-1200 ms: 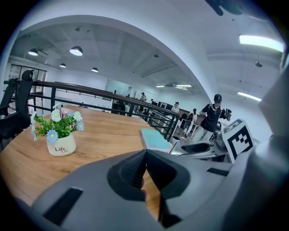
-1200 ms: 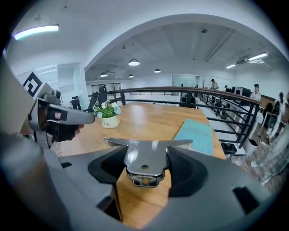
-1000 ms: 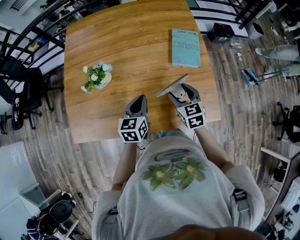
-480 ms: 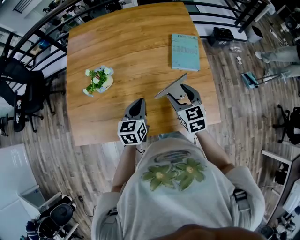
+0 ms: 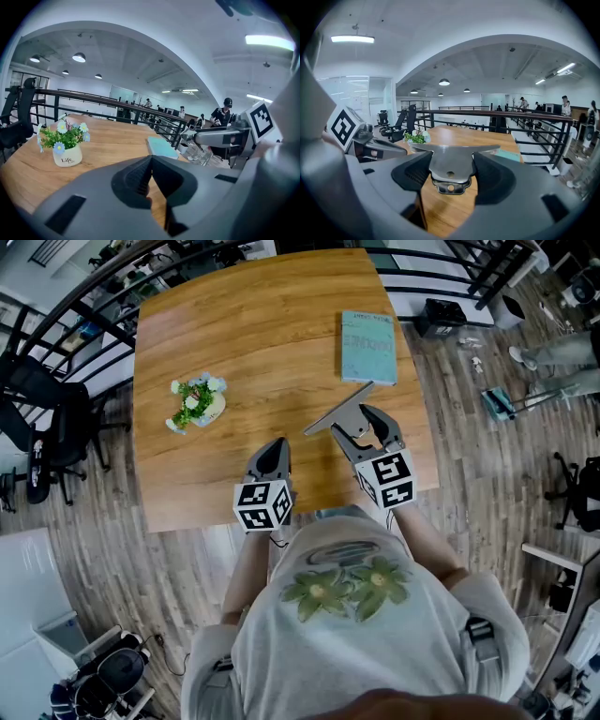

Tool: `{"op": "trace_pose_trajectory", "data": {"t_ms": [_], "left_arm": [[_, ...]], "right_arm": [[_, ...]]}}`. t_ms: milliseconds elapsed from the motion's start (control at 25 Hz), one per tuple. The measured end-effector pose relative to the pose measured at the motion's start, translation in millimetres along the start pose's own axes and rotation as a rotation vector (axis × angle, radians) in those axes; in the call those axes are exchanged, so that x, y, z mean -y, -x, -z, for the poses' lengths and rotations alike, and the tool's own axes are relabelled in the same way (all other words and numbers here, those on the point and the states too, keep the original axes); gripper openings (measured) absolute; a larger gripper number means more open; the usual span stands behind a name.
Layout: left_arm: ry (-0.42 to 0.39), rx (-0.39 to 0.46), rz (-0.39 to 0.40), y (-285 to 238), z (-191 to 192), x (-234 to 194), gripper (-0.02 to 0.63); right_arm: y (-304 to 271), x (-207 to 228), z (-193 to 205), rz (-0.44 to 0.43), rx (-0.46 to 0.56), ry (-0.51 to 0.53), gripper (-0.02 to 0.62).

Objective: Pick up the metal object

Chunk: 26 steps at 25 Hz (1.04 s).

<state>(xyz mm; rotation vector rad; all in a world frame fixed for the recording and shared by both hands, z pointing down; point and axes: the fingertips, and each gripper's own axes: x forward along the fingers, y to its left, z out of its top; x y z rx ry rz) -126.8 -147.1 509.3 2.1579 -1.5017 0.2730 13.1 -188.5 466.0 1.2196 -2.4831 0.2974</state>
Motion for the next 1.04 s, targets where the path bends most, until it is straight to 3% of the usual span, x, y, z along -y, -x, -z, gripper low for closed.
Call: {"op": "trace_pose_trajectory", "data": {"t_ms": [1040], "left_arm": [[-0.004,0.033,0.008,11.9,-8.0,3.0,0.014]], "right_arm": [[5.8,-7.4,-1.2,0.015,0.012,0.014,0.288]]}}
